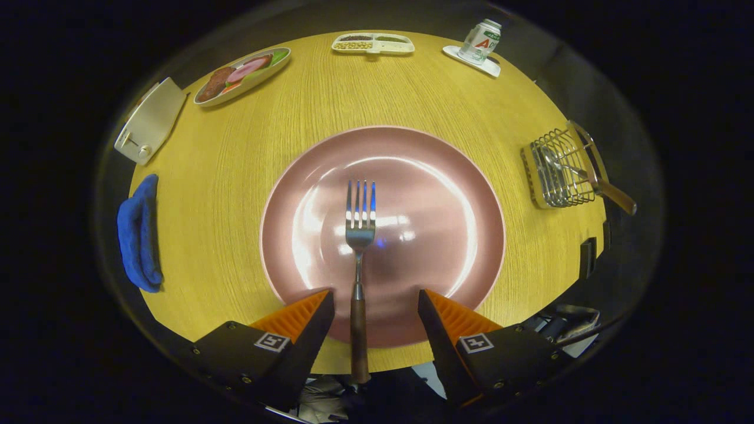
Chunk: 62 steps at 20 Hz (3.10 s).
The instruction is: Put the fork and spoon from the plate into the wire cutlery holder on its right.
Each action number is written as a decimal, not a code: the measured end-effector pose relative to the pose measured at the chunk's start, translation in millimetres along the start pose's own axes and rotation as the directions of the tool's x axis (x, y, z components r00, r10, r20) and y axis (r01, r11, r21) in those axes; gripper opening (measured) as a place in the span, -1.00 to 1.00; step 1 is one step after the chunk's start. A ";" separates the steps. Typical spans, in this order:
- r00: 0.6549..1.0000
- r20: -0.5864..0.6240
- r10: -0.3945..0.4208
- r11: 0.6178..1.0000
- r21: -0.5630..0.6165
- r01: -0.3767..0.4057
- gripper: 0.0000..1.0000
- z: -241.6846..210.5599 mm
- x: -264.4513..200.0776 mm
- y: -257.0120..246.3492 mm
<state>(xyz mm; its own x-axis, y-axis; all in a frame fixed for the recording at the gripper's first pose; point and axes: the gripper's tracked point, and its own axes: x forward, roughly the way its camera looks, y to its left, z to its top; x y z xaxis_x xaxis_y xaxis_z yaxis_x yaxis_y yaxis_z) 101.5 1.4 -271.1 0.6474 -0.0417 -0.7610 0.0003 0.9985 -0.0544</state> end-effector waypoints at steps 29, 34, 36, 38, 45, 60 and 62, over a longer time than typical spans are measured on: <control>0.995 0.037 -0.095 0.975 -0.197 0.100 -0.87 20.0 -45.6 5.7; 0.990 0.070 -0.126 0.979 -0.154 0.136 -0.87 36.6 -68.7 -11.9; 0.986 0.078 -0.146 0.980 -0.123 0.155 -0.87 43.8 -78.7 -24.5; 0.983 0.080 -0.167 0.981 -0.088 0.173 -0.87 50.3 -85.6 -37.6; 0.971 0.052 -0.232 0.971 0.065 0.229 -0.87 72.5 -113.3 -104.7; 0.965 -0.162 -0.208 0.933 0.265 0.246 -0.86 88.6 -116.5 -215.4; 0.962 -0.186 -0.200 0.935 0.258 0.245 -0.87 88.5 -116.5 -221.0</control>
<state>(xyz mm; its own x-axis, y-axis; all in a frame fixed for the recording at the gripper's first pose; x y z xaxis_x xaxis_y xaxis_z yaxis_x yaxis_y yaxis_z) 93.4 -211.3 -113.2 0.4809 -0.2467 -0.8413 0.3554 0.9321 -0.0702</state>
